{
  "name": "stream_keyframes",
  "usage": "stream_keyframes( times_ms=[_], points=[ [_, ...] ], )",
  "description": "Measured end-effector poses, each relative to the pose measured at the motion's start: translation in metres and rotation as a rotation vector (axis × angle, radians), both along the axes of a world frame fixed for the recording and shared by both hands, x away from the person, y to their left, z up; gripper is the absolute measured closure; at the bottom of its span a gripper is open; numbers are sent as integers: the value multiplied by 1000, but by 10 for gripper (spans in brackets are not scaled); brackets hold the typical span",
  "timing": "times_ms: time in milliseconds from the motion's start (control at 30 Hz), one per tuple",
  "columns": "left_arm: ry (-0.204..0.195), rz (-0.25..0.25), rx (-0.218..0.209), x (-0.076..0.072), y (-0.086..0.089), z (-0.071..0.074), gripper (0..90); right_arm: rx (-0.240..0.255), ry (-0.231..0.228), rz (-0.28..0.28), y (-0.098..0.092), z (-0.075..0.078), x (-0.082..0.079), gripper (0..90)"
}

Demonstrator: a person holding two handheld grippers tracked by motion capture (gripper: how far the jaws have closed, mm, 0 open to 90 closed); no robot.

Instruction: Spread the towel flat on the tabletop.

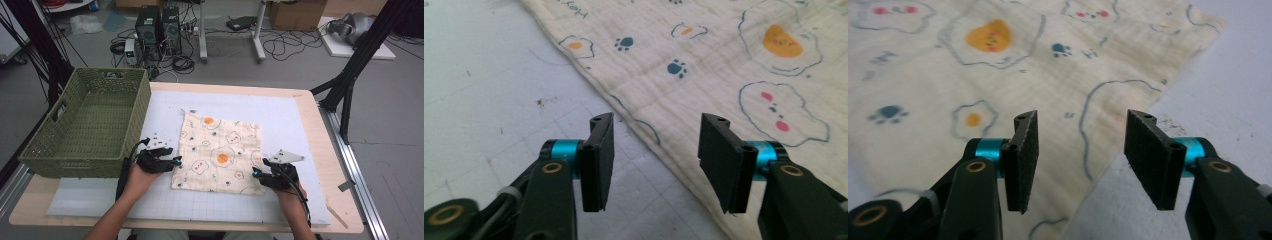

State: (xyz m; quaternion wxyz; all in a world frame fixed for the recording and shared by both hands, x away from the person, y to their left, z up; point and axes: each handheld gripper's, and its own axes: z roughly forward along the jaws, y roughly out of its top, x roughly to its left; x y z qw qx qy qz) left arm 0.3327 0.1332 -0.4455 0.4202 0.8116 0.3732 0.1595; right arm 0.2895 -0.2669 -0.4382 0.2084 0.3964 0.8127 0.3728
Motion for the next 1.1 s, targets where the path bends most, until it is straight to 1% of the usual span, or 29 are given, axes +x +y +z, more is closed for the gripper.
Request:
stream_keyframes(
  times_ms=[33, 67, 100, 133, 167, 200, 233, 267, 300, 333, 400, 433, 533, 567, 600, 633, 667, 700, 733, 767, 833, 867, 900, 933, 1033, 1100],
  points=[
    [3, -3, 8, 0, -2, -1, 544, -7, 11, -17, 1, -2, 4, 521],
    [7, -19, 22, 1, -3, -3, 573, -3, 29, -31, 1, -4, 7, 545],
    [3, -29, 34, -1, -5, -4, 606, 2, 52, -36, 1, -6, 10, 586],
    [-4, -37, 33, -2, -6, -4, 639, 14, 80, -33, 1, -8, 11, 620],
    [-8, -53, 38, -4, -7, -4, 706, 27, 81, -34, 0, -8, 11, 683],
    [-25, -65, 56, -6, -9, -3, 764, 35, 91, -26, -1, -8, 10, 768],
    [-34, -67, 65, -9, -12, -3, 817, 40, 99, -15, -2, -7, 10, 816],
    [-48, -67, 86, -12, -14, -3, 865, 49, 103, -9, -3, -8, 9, 846],
    [-57, -68, 97, -14, -15, -2, 874, 46, 109, -6, -3, -7, 8, 851],
    [-48, -69, 91, -15, -14, -2, 878, 31, 106, -5, -3, -6, 7, 853],
    [-14, -76, 76, -19, -9, 0, 880, -1, 109, -2, -4, -4, 3, 854],
    [-9, -81, 72, -21, -8, 0, 880, -18, 109, 3, -5, -2, 0, 854],
    [12, -112, 58, -28, -3, 1, 881, -31, 130, 22, -6, 0, -8, 847],
    [10, -116, 59, -30, -2, 1, 880, -35, 133, 33, -6, 1, -10, 828],
    [12, -113, 53, -30, -1, 1, 878, -35, 133, 38, -7, 1, -12, 778],
    [16, -116, 43, -30, -1, 1, 874, -31, 121, 39, -8, 2, -13, 711],
    [15, -115, 38, -29, -1, 2, 866, -14, 115, 33, -9, 3, -13, 696],
    [14, -116, 35, -29, -1, 2, 862, 4, 100, 29, -11, 3, -11, 644],
    [13, -110, 23, -28, -1, 3, 837, 13, 82, 10, -13, 5, -9, 604],
    [11, -103, 9, -28, -1, 3, 812, 23, 68, -4, -14, 6, -6, 588],
    [5, -85, -1, -25, -1, 3, 719, 29, 40, -32, -16, 7, 3, 522],
    [0, -66, -11, -23, -1, 3, 636, 34, 22, -47, -16, 8, 8, 515],
    [-2, -50, -21, -20, -1, 3, 559, 28, 2, -63, -15, 8, 14, 496],
    [-2, -37, -33, -17, -1, 3, 529, 28, -6, -77, -14, 7, 20, 493],
    [-12, 0, -66, -7, 0, 6, 495, 35, -14, -123, -10, 4, 39, 520],
    [-23, 19, -81, -2, 0, 8, 497, 37, 1, -146, -7, 2, 50, 571]
  ],
)
